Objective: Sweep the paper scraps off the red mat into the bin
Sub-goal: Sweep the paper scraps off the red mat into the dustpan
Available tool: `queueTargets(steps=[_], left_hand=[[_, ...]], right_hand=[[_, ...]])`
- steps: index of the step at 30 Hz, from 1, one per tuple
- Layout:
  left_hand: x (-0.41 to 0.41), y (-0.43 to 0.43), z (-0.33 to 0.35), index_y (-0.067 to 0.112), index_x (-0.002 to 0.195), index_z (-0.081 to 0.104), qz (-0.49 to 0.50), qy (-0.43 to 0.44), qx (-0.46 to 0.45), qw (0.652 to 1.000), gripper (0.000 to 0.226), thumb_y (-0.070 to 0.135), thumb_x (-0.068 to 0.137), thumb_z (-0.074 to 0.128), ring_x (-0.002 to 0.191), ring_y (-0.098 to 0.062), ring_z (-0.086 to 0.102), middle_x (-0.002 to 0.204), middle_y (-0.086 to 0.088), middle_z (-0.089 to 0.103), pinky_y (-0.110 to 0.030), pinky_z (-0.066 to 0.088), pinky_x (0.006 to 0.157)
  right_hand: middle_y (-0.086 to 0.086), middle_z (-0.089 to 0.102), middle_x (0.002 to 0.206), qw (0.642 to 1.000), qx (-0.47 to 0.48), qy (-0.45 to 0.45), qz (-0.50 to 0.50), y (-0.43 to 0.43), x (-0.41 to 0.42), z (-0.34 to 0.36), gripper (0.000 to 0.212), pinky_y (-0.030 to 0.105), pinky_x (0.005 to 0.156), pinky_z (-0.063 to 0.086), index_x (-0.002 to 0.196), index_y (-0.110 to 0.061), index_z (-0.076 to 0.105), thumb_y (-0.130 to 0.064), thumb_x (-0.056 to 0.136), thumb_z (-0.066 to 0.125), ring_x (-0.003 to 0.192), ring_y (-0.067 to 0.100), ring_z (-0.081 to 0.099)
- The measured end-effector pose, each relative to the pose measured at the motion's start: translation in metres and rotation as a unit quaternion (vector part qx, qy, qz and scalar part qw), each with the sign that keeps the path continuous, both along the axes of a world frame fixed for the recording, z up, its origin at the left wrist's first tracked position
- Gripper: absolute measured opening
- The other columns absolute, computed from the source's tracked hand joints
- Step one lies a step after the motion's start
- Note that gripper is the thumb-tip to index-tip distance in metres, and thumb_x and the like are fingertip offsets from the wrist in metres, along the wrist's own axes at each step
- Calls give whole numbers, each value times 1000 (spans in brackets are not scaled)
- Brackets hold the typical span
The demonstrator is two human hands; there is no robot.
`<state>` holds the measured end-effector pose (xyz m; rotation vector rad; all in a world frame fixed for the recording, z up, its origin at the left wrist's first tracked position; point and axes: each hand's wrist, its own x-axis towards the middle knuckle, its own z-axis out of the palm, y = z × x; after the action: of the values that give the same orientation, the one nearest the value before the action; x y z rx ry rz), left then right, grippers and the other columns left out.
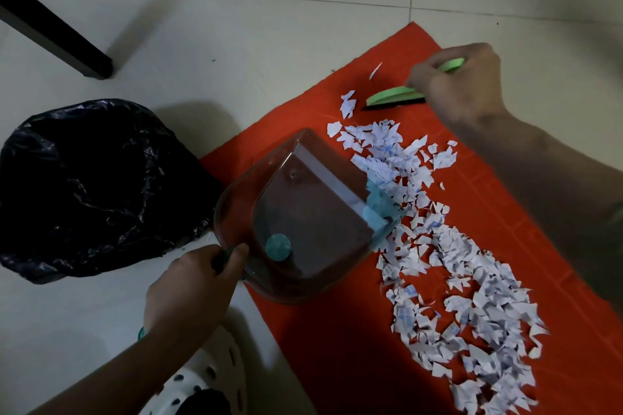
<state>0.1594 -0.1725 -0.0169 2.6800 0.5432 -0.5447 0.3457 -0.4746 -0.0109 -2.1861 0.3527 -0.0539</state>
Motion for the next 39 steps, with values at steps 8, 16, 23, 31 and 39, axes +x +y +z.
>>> queueTargets(steps=[8, 16, 23, 31, 39], left_hand=[[-3, -2, 0, 23, 54, 46, -7, -7, -4, 1000, 53, 59, 92, 45, 44, -11, 47, 44, 5, 45, -24, 32, 47], [-8, 1, -2, 20, 54, 47, -5, -10, -2, 1000, 55, 60, 92, 43, 45, -13, 49, 45, 4, 46, -25, 33, 47], [-10, 4, -4, 20, 55, 46, -11, -9, -2, 1000, 55, 60, 92, 42, 44, -14, 48, 46, 4, 46, -25, 34, 48], [-17, 3, -4, 20, 57, 48, -19, -7, -6, 1000, 53, 60, 92, 43, 42, -12, 46, 46, 4, 45, -24, 37, 48], [-18, 9, -4, 20, 57, 48, -1, -8, -3, 1000, 54, 61, 92, 42, 44, -14, 47, 47, 3, 47, -24, 36, 48]], right_hand=[[-6, 66, 87, 999, 3, -42, -17, 16, 23, -11, 19, 6, 57, 36, 92, -21, 75, -24, 87, 57, 72, 1, 53], [3, 67, 76, 999, -29, 31, 18, 2, 9, -9, 18, 15, 46, 37, 88, -17, 78, -27, 79, 67, 53, 7, 48], [-6, 72, 80, 999, 28, -23, -10, 14, 3, -5, 18, 15, 62, 46, 85, -20, 78, -28, 79, 63, 65, -3, 56], [2, 70, 80, 992, 9, 51, 115, 31, -10, -12, 15, 14, 40, 34, 91, -18, 77, -21, 86, 64, 48, 5, 48], [-4, 62, 57, 999, 30, 4, 18, 5, -25, 3, 15, 9, 39, 30, 83, -13, 77, -20, 78, 66, 37, 0, 45]])
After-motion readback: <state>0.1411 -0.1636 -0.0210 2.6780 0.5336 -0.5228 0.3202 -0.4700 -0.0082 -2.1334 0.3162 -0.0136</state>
